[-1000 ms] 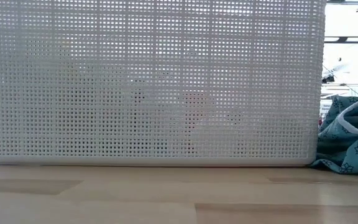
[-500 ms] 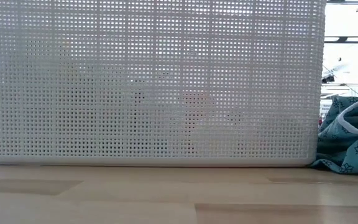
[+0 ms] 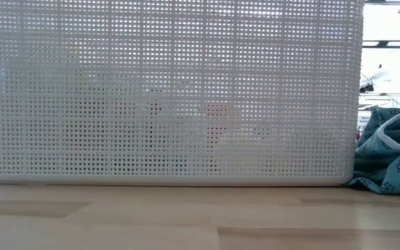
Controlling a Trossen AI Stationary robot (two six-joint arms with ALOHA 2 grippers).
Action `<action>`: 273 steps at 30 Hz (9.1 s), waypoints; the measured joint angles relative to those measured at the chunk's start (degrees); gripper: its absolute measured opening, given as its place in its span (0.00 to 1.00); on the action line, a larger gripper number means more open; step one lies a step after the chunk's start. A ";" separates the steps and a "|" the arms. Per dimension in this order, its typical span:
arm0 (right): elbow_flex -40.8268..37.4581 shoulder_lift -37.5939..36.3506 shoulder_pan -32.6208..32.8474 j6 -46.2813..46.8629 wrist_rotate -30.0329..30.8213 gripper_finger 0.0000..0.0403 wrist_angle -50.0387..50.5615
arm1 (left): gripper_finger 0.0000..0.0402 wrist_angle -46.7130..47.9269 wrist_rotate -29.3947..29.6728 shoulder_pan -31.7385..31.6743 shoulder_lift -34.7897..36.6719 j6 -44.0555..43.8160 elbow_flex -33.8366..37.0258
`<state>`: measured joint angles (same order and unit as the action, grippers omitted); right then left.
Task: Pick & place medical supplies in basket/bin
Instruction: Return to Home Position
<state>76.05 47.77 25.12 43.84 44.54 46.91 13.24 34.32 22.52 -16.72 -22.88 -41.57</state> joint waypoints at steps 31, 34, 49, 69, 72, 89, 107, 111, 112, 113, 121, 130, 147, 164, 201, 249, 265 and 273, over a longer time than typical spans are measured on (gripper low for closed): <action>-0.04 -2.01 -7.68 4.17 15.46 0.00 1.00 | 0.06 -27.32 -13.38 -1.16 16.29 -0.19 29.19; -0.04 -1.75 -7.69 4.22 15.06 0.01 0.00 | 0.06 -37.53 -13.89 -1.18 16.34 -1.02 34.78; -0.04 -2.88 -7.69 4.18 10.96 0.01 -0.04 | 0.06 -41.27 -18.82 -8.63 16.31 -3.91 40.75; -0.04 -7.28 -7.72 0.70 -7.21 0.02 4.53 | 0.08 -36.90 -51.29 -30.77 16.31 -5.00 40.91; -0.04 -6.88 -7.72 1.83 -11.06 0.01 6.28 | 0.14 -31.02 -52.40 -30.77 16.34 0.40 40.91; -0.04 -4.30 -7.72 1.60 -17.79 0.01 7.33 | 0.09 -24.11 -42.35 -30.77 16.42 2.48 40.95; -0.02 -3.92 -7.80 7.01 -0.40 0.00 17.96 | 0.25 -24.08 -42.31 -30.77 16.40 2.50 40.95; -0.06 -5.20 -7.72 4.81 1.53 0.00 17.23 | 0.25 -24.05 -42.31 -30.77 16.40 2.50 40.95; -0.39 -5.82 -7.72 4.58 2.61 0.00 16.87 | 0.25 -24.05 -42.31 -30.75 16.40 2.50 40.95; -1.34 -6.79 -7.72 4.09 3.45 0.00 15.80 | 0.25 -24.05 -42.31 -30.77 16.38 2.50 40.95; -19.22 -20.95 -7.72 2.65 1.43 0.00 2.08 | 0.25 -24.05 -42.29 -30.77 16.36 2.50 40.95; -40.28 -36.56 -7.72 3.97 -0.37 0.00 -10.38 | 0.25 -24.05 -42.27 -30.76 16.34 2.49 40.95; -54.10 -47.43 -7.74 1.84 -8.86 0.00 -17.07 | 0.25 -25.45 -42.30 -30.77 16.21 2.46 40.95; -67.58 -47.50 -7.91 -2.78 -16.58 0.00 -41.18 | 0.25 -25.23 -42.53 -30.77 16.25 2.46 40.95; -75.47 -47.08 -16.34 -6.89 -20.70 0.00 -52.87 | 0.25 -25.21 -42.68 -30.77 16.31 2.48 40.95; -75.41 -46.73 -26.99 -27.62 -44.45 0.00 -47.62 | 0.25 -25.13 -42.64 -30.77 16.34 2.48 40.95; -75.43 -46.73 -26.99 -30.45 -43.91 0.00 -48.23 | 0.25 -25.14 -42.64 -30.77 16.34 2.48 40.95; -75.43 -46.73 -26.99 -30.41 -43.87 0.00 -48.28 | 0.25 -25.13 -42.62 -30.77 16.34 2.48 40.96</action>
<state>0.62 1.04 -1.87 13.43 0.67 -1.37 -11.89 -8.29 -8.25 -0.38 -20.40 -0.62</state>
